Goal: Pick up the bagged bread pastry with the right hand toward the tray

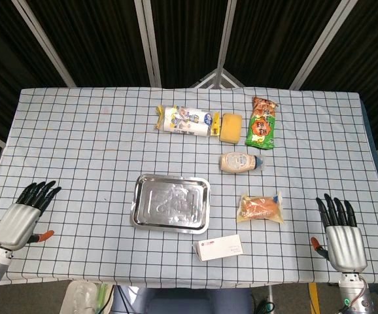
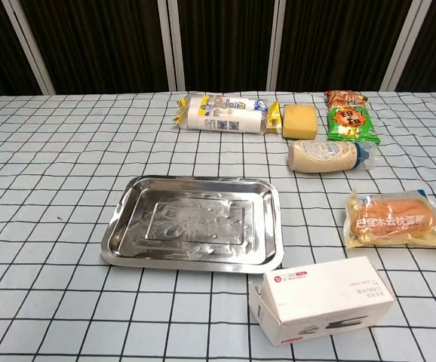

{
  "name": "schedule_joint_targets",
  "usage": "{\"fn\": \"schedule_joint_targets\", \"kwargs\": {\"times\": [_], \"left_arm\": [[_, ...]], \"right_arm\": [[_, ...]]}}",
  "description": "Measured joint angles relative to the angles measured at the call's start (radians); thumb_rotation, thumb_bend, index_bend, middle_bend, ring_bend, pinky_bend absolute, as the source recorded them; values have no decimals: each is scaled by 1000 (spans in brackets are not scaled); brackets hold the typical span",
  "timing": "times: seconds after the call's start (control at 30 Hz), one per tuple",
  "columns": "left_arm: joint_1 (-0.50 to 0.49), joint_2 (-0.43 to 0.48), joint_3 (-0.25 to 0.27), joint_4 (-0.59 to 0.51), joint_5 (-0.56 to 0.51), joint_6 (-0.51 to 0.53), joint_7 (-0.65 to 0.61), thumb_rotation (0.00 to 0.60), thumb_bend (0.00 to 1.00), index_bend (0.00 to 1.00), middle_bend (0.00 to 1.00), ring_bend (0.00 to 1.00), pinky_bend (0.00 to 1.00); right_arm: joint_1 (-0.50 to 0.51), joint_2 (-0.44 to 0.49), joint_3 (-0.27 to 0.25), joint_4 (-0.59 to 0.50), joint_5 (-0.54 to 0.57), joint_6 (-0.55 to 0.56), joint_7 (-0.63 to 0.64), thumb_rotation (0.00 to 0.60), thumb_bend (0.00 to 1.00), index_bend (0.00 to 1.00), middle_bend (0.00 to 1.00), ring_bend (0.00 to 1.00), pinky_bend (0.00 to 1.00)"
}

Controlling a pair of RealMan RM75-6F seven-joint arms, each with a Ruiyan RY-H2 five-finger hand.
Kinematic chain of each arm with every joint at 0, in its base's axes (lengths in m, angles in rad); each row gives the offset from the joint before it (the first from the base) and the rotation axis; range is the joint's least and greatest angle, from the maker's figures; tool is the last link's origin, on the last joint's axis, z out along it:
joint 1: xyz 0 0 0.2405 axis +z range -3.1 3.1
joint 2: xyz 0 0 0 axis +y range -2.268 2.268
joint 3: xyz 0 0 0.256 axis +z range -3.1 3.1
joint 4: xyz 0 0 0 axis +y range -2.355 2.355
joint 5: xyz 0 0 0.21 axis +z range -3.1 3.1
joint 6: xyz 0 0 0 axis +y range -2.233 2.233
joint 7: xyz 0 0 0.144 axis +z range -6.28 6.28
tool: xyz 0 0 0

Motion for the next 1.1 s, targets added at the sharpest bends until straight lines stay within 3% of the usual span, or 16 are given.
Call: {"fn": "schedule_joint_targets", "kwargs": {"times": [0.3,0.6,1.1], "left_arm": [[4,2,-1,-5,1,9,-1,600,64,0,0,0,0],[1,2,-3,-6,-3,3,-3,600,64,0,0,0,0],[-2,12,-6,4,-5,3,-38,600,64,0,0,0,0]], "right_arm": [[13,-12,-9,4,-10,-26,-13,600,283,0,0,0,0],[90,-57,-1,-2,1,-160,-40,600,283,0,0,0,0],[299,-288,108,48,258,-411,-316,600,284,0,0,0,18]]}}
